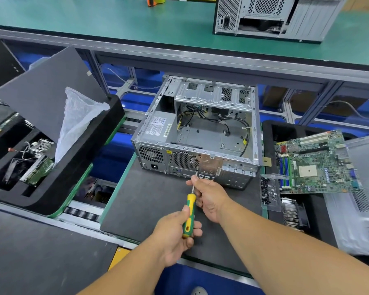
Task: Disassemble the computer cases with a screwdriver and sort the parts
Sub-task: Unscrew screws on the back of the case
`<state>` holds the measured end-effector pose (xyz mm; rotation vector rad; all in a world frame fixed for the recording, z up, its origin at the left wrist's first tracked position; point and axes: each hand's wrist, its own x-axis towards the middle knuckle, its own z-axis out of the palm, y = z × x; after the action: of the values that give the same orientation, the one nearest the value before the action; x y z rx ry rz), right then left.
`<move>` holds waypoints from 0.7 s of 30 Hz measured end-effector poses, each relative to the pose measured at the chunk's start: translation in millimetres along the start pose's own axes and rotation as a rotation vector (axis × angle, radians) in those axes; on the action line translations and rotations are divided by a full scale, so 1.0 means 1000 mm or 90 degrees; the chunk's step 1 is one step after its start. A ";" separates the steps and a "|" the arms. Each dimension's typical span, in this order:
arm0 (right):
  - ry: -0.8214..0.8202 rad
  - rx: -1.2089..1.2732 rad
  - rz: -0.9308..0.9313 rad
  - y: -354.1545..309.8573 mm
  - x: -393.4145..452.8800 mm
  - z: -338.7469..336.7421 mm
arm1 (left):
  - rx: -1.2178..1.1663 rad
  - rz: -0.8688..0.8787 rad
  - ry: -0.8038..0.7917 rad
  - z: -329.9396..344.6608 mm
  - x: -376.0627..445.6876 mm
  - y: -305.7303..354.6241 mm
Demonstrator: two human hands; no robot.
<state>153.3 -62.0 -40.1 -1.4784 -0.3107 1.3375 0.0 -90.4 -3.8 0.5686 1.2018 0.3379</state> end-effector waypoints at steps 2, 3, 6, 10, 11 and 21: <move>0.003 -0.002 0.003 0.000 0.001 0.000 | -0.003 -0.017 -0.015 0.000 0.001 0.001; 0.005 -0.004 0.005 0.000 0.001 0.000 | 0.032 0.012 0.004 0.001 0.002 0.002; 0.017 -0.016 0.015 -0.001 0.001 0.003 | 0.218 0.142 0.113 0.001 0.005 -0.001; 0.029 -0.023 0.017 -0.003 0.000 0.006 | 0.214 0.187 0.170 -0.001 0.010 -0.005; 0.029 -0.021 0.016 -0.003 0.000 0.005 | 0.200 0.176 0.149 0.000 0.010 -0.005; 0.036 -0.022 0.009 -0.001 0.000 0.005 | 0.104 0.104 0.058 0.006 0.003 -0.004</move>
<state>149.9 -59.2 -38.0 -1.5464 -0.2881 1.3057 6.8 -93.7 -6.8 0.8027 1.2818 0.4099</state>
